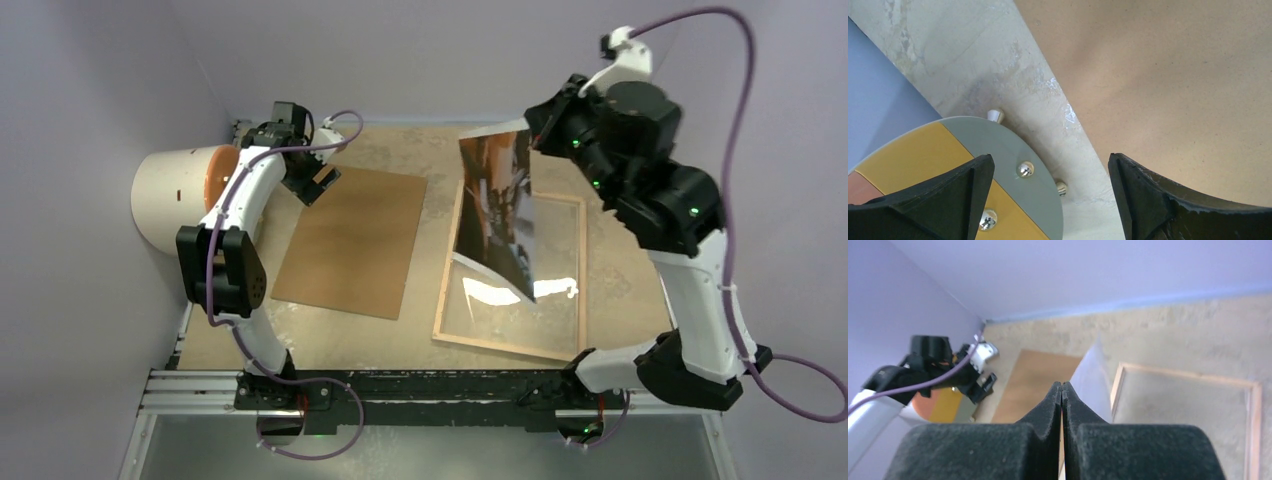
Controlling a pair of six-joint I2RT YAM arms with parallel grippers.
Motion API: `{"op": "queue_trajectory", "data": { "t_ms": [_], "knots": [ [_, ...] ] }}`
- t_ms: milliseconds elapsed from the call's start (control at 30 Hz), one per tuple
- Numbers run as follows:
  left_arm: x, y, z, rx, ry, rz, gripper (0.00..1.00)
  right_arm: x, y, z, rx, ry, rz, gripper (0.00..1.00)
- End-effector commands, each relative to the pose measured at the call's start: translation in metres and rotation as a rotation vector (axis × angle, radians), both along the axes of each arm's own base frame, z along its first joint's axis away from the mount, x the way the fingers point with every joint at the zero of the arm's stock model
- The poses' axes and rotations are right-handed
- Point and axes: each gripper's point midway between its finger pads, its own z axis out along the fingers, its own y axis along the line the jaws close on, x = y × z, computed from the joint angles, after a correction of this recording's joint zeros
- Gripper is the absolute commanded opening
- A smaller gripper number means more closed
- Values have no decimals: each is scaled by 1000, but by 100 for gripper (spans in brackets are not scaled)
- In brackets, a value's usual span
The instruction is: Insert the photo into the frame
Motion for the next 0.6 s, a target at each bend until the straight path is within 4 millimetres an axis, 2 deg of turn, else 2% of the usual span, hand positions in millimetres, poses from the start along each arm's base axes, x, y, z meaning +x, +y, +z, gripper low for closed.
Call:
{"op": "queue_trajectory", "data": {
  "t_ms": [0, 67, 100, 133, 200, 300, 333, 367, 433, 567],
  "knots": [
    [-3, -11, 27, -47, -67, -11, 90, -5, -2, 2, -208, 15, 80, 0],
    [-5, -11, 28, -49, -68, -15, 90, -7, 30, -28, -301, 88, 166, 0],
    [-6, -11, 28, -48, -68, -14, 90, -16, 57, -46, -370, 111, 221, 0],
    [-7, -11, 27, -47, -68, -14, 90, -19, 72, -65, -433, 137, 242, 0],
    [-9, -9, 25, -41, -66, -13, 91, -36, 120, -110, -542, 199, 355, 0],
    [-11, -7, 22, -30, -66, -10, 91, -69, 176, -172, -648, 261, 503, 0],
    [-11, -6, 22, -27, -66, -9, 91, -80, 193, -186, -659, 269, 542, 0],
    [-12, -6, 21, -26, -66, -7, 91, -91, 205, -207, -684, 293, 573, 0],
    [-12, -5, 19, -20, -62, -6, 91, -110, 225, -233, -696, 323, 620, 0],
    [-12, -4, 19, -16, -64, -8, 91, -132, 245, -278, -660, 393, 635, 0]
  ]
}}
